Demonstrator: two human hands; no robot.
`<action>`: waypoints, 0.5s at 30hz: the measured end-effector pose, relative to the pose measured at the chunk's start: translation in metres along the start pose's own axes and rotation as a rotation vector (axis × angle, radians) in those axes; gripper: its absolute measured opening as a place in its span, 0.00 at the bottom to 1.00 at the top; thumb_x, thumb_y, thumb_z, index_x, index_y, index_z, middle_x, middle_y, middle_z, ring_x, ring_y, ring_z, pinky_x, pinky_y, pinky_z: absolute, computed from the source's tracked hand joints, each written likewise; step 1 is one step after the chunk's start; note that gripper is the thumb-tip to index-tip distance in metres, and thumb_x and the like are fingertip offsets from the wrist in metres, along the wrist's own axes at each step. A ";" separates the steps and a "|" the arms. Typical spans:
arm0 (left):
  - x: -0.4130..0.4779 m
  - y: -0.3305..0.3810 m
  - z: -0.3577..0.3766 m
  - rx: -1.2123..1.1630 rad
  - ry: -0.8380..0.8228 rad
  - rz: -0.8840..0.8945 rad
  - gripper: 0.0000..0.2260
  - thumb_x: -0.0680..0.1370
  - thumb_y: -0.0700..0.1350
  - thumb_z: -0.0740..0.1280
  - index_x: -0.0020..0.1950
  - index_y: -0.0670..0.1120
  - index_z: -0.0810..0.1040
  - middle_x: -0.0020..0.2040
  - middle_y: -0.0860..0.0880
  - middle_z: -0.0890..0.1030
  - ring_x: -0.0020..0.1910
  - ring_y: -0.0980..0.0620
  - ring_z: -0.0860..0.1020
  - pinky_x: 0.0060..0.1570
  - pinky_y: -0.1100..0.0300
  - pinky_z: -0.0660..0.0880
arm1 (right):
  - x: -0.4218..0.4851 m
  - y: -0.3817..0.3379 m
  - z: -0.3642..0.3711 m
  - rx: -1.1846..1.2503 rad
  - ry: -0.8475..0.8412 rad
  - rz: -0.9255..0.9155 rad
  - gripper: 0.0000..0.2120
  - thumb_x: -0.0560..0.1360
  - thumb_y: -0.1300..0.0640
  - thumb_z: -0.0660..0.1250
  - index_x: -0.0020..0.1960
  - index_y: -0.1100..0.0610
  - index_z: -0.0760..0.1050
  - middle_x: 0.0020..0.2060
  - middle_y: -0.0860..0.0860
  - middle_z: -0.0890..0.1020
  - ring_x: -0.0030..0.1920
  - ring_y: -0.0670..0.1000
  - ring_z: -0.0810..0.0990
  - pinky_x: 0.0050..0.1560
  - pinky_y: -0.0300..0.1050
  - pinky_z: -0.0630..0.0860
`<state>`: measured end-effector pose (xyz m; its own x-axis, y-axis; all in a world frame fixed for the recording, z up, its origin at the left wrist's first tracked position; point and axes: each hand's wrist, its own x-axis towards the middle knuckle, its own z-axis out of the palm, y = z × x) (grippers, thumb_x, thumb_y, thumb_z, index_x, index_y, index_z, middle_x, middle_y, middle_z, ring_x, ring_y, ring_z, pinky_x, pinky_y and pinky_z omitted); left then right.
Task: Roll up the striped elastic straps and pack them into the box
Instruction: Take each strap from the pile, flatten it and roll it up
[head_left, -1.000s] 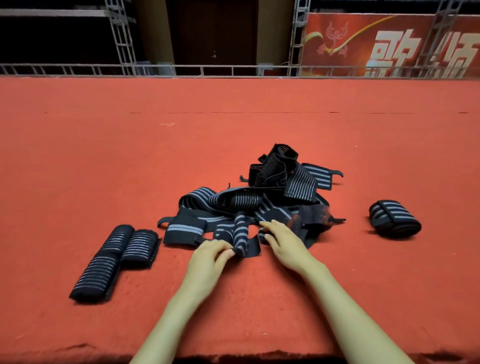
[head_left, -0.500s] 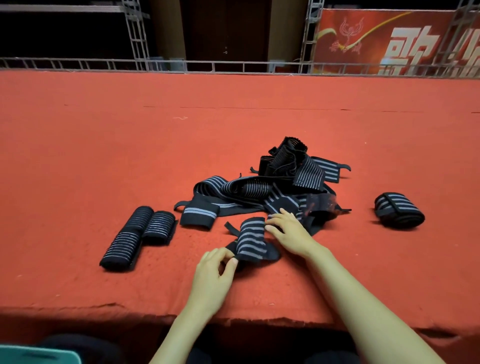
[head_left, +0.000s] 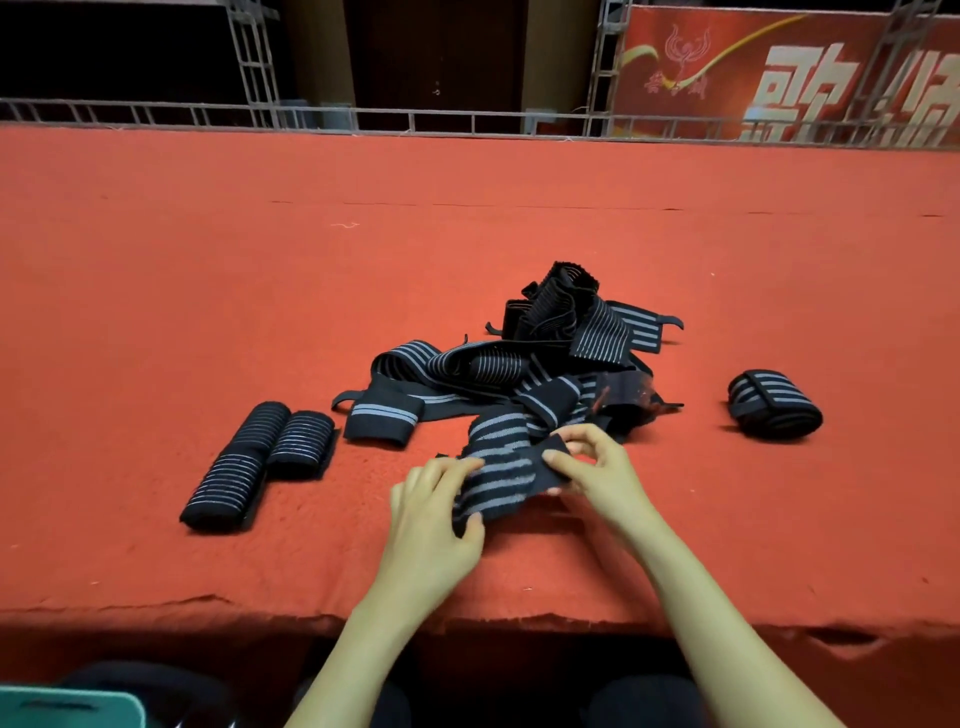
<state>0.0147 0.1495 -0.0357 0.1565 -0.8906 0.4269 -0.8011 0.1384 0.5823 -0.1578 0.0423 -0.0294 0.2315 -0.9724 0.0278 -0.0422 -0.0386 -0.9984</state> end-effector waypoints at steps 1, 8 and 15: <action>0.002 0.005 0.003 -0.060 0.025 0.062 0.21 0.70 0.47 0.64 0.64 0.51 0.74 0.57 0.58 0.73 0.57 0.60 0.68 0.59 0.64 0.62 | -0.004 -0.011 0.000 0.058 0.001 -0.002 0.08 0.74 0.69 0.67 0.48 0.59 0.73 0.40 0.54 0.78 0.35 0.50 0.80 0.32 0.41 0.79; 0.007 0.026 0.016 -0.267 0.131 0.041 0.10 0.74 0.46 0.71 0.55 0.49 0.79 0.51 0.59 0.79 0.49 0.64 0.77 0.50 0.73 0.70 | -0.031 -0.052 0.007 0.089 -0.141 -0.073 0.07 0.75 0.67 0.67 0.52 0.59 0.73 0.39 0.54 0.79 0.38 0.47 0.81 0.37 0.39 0.78; 0.005 0.019 0.007 -0.554 0.180 -0.312 0.08 0.75 0.40 0.69 0.38 0.49 0.74 0.31 0.57 0.77 0.32 0.59 0.75 0.37 0.65 0.71 | -0.020 -0.026 0.004 -0.226 -0.015 -0.187 0.09 0.76 0.58 0.68 0.55 0.50 0.75 0.52 0.47 0.80 0.50 0.42 0.78 0.52 0.40 0.74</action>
<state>-0.0043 0.1449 -0.0277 0.4662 -0.8452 0.2615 -0.2938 0.1309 0.9469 -0.1570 0.0639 -0.0040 0.2694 -0.9404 0.2077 -0.2124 -0.2684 -0.9396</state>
